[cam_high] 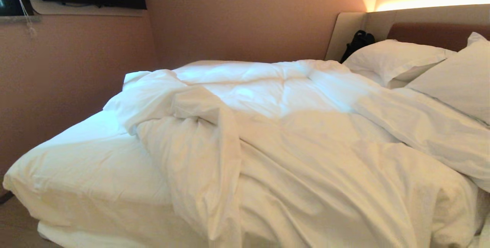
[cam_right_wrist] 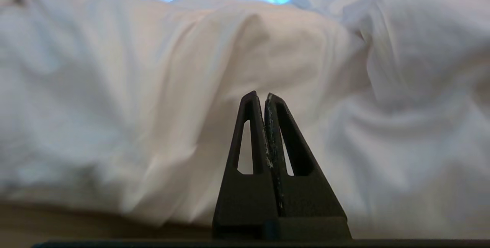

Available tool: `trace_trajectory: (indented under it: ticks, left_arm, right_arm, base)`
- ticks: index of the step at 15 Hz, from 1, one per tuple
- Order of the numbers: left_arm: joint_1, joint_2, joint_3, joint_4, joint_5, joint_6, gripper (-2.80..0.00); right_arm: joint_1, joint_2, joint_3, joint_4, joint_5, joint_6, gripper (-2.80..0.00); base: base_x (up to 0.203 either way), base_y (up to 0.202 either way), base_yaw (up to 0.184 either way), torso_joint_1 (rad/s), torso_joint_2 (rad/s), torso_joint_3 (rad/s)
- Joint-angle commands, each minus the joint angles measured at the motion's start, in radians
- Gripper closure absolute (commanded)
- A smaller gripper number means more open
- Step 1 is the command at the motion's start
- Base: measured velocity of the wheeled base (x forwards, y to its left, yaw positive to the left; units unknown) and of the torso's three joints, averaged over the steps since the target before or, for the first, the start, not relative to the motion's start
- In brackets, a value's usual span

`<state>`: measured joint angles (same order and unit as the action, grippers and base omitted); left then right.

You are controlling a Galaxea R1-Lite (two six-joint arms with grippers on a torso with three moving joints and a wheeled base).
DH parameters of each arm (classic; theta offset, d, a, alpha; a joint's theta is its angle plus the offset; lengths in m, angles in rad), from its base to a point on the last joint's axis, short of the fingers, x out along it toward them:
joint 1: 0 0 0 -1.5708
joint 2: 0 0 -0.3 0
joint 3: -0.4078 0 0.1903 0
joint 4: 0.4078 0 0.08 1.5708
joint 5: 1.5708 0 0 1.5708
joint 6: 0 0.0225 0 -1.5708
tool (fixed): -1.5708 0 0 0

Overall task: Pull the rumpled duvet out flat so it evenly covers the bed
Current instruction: Flatten the corners of the folded blanket

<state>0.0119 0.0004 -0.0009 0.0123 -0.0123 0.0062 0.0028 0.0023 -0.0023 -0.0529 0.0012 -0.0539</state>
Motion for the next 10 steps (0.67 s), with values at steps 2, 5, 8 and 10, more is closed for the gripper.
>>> trace_trajectory:
  ticks: [2, 5, 8, 10]
  left_arm:
    - [0.0, 0.001, 0.0, 0.0, 0.0, 0.0, 0.0]
    - [0.0, 0.001, -0.001, 0.0, 0.0, -0.001, 0.0]
    - [0.0, 0.001, -0.001, 0.0, 0.0, -0.002, 0.0]
    - [0.0, 0.001, 0.001, 0.0, 0.002, -0.002, 0.0]
  right_arm:
    - [0.0, -0.001, 0.001, 0.051, 0.002, 0.014, 0.0]
    - [0.0, -0.001, 0.001, 0.051, 0.0, 0.016, 0.0]
    - [0.0, -0.002, 0.001, 0.05, -0.001, 0.046, 0.0]
    - [0.0, -0.001, 0.001, 0.05, -0.001, 0.052, 0.0]
  base:
    - [-0.194, 0.0, 0.0, 0.003, 0.0, 0.003]
    - [-0.194, 0.0, 0.001, 0.002, 0.0, 0.005]
    - [-0.193, 0.0, 0.0, 0.003, 0.0, 0.002]
    - [-0.194, 0.0, 0.001, 0.001, 0.0, 0.002]
